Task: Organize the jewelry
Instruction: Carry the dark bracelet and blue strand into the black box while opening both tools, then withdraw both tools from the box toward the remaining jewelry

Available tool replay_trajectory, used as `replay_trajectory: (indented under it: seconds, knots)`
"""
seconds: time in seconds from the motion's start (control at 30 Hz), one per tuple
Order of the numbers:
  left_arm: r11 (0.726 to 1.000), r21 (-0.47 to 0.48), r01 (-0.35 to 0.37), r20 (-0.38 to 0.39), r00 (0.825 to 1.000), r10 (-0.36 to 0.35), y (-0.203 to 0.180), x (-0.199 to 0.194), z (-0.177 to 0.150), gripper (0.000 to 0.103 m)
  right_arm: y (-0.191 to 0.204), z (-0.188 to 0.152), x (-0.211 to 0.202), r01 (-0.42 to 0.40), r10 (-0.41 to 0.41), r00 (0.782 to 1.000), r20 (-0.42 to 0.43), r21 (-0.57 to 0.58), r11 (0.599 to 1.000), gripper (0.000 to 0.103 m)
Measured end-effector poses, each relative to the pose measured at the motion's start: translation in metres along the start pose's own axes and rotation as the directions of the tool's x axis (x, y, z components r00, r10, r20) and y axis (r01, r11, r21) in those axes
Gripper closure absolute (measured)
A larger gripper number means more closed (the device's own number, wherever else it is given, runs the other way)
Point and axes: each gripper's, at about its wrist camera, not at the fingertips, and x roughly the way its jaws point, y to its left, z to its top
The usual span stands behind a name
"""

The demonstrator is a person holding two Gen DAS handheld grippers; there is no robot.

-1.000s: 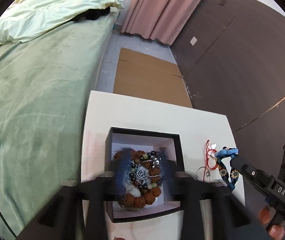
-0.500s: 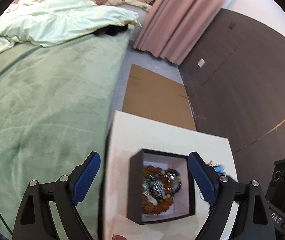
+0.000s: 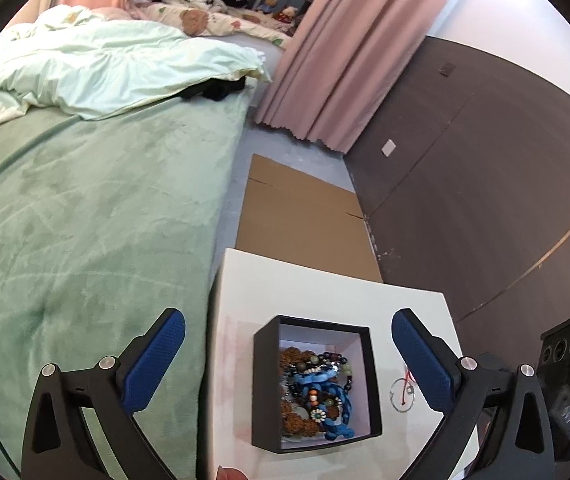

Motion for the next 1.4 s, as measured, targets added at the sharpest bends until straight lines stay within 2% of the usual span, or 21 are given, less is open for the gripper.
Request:
replay_trajectory:
  seconds: [0.13,0.27,0.43,0.57,0.7,0.87,0.97,1.1,1.23,1.4]
  knots:
    - [1.000,0.020,0.023,-0.003,1.000,-0.023,-0.009,-0.002,-0.004,0.000,-0.006,0.002,-0.020,0.056,-0.056,0.996,0.064,-0.001,0.998,0.001]
    - [0.997,0.071,-0.011,0.022,1.000,0.010,-0.024,-0.007,-0.009,0.000,-0.011,0.002,-0.036,0.072,-0.072,0.992,0.107,0.011,0.997,0.000]
    - [0.994,0.107,-0.036,0.061,0.998,0.029,-0.042,-0.015,-0.017,0.000,-0.016,0.000,-0.064,0.117,-0.114,0.967,0.228,0.002,0.993,0.000]
    - [0.989,0.143,-0.027,0.075,0.997,0.016,-0.057,-0.019,-0.023,0.000,-0.021,0.000,-0.082,0.141,-0.136,0.950,0.283,0.002,0.990,0.000]
    - [0.984,0.179,-0.001,0.077,0.997,-0.013,-0.074,-0.022,-0.031,0.000,-0.030,0.002,-0.089,0.173,-0.163,0.957,0.241,-0.019,0.985,0.000]
    - [0.967,0.253,-0.037,0.098,0.995,0.012,-0.101,-0.026,-0.042,0.000,-0.036,0.001,-0.103,0.227,-0.207,0.952,0.223,-0.065,0.972,0.000]
    - [0.963,0.269,-0.027,0.093,0.996,0.001,-0.113,-0.026,-0.049,0.000,-0.042,0.002,-0.114,0.237,-0.216,0.953,0.214,-0.079,0.968,0.000]
    - [0.948,0.315,-0.039,0.069,0.997,0.018,-0.130,-0.018,-0.059,0.000,-0.054,0.004,-0.124,0.244,-0.226,0.955,0.191,-0.074,0.967,0.000]
    - [0.949,0.316,0.009,0.007,1.000,-0.011,-0.137,-0.004,-0.065,0.000,-0.068,0.007,-0.132,0.239,-0.229,0.961,0.156,-0.050,0.970,0.000]
    - [0.943,0.332,0.030,-0.048,0.999,-0.015,-0.147,0.017,-0.072,0.002,-0.090,0.011,-0.137,0.258,-0.257,0.960,0.115,0.004,0.966,0.000]
